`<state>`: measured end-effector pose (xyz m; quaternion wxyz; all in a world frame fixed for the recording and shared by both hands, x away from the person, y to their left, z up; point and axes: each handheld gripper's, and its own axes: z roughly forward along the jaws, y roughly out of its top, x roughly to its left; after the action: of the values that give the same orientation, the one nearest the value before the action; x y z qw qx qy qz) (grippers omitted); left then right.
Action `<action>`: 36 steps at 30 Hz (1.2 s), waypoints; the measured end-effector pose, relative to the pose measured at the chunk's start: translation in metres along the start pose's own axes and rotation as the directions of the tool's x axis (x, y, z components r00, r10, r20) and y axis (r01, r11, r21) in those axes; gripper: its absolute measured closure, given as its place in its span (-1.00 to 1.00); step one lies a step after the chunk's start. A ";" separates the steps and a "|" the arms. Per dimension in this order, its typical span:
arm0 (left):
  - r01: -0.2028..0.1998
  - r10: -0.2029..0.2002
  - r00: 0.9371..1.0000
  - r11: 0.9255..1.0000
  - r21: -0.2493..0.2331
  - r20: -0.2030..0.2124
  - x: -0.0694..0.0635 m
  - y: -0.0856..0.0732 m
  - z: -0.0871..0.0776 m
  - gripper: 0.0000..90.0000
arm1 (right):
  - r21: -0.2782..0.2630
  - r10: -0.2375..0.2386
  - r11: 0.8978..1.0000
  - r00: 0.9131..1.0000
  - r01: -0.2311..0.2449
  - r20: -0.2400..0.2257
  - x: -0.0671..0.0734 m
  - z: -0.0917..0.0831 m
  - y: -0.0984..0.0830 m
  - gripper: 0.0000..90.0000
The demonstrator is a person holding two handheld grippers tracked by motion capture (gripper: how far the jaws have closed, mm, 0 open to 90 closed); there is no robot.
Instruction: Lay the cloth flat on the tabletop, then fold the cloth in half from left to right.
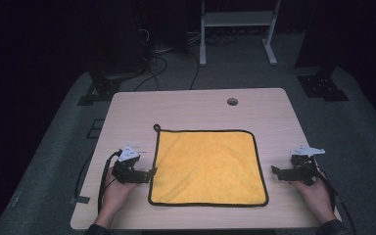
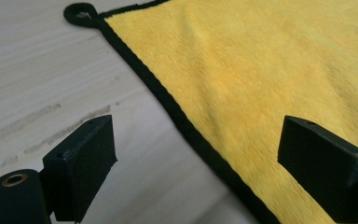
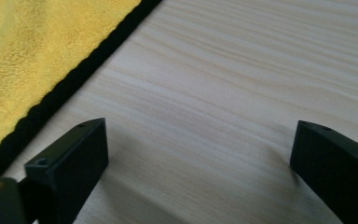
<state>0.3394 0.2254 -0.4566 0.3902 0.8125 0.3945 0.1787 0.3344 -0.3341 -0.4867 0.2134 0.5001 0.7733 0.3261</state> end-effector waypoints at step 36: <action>0.015 -0.014 0.998 1.000 0.016 -0.058 0.023 0.002 0.039 -0.18 | 0.001 -0.002 1.000 1.000 0.002 -0.025 -0.001 0.000 -0.001 -0.94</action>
<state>0.3784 0.2232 -0.4801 0.3730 0.8073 0.4130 0.1962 0.3337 -0.3352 -0.4876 0.2039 0.4952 0.7766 0.3318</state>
